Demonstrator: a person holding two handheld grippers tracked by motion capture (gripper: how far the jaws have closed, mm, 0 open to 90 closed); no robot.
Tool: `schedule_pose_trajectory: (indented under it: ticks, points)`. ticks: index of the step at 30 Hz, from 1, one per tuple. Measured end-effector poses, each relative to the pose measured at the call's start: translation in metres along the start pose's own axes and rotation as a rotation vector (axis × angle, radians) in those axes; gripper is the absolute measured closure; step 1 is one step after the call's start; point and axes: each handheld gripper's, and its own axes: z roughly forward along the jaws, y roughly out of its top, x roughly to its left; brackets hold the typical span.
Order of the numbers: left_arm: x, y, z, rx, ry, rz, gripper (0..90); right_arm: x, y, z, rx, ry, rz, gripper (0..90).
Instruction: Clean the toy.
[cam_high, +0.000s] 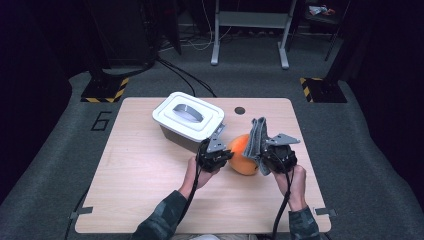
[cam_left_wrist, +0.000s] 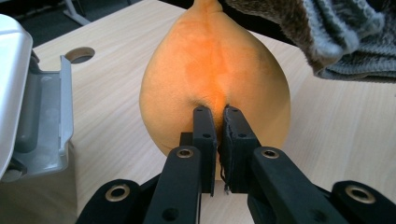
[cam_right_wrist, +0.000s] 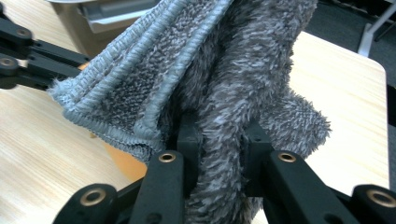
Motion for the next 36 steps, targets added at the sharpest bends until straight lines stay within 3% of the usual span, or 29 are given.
schedule_pose_trajectory:
  ticks: [7,13,21,31,34,36]
  points:
    - [0.000,0.006,0.001,0.037,-0.002,0.007,85.2,0.017,0.009,0.007,0.003,0.019,-0.046,73.9]
    - [-0.002,0.009,0.002,0.048,-0.004,0.024,85.1,0.029,0.012,0.020,0.055,-0.023,-0.107,73.6]
    - [0.000,0.011,0.000,0.049,-0.002,0.031,85.2,0.017,0.007,0.024,0.088,-0.034,-0.071,74.6]
    - [0.001,0.012,0.000,0.050,0.001,0.023,85.2,-0.011,-0.017,0.034,0.198,-0.071,0.004,74.3]
    - [0.001,0.012,0.000,0.052,0.001,0.032,85.2,-0.015,-0.017,0.028,0.187,-0.083,0.019,74.1]
    - [0.000,0.013,0.001,0.047,0.002,0.027,85.1,-0.015,-0.012,0.021,0.148,-0.091,0.017,74.1]
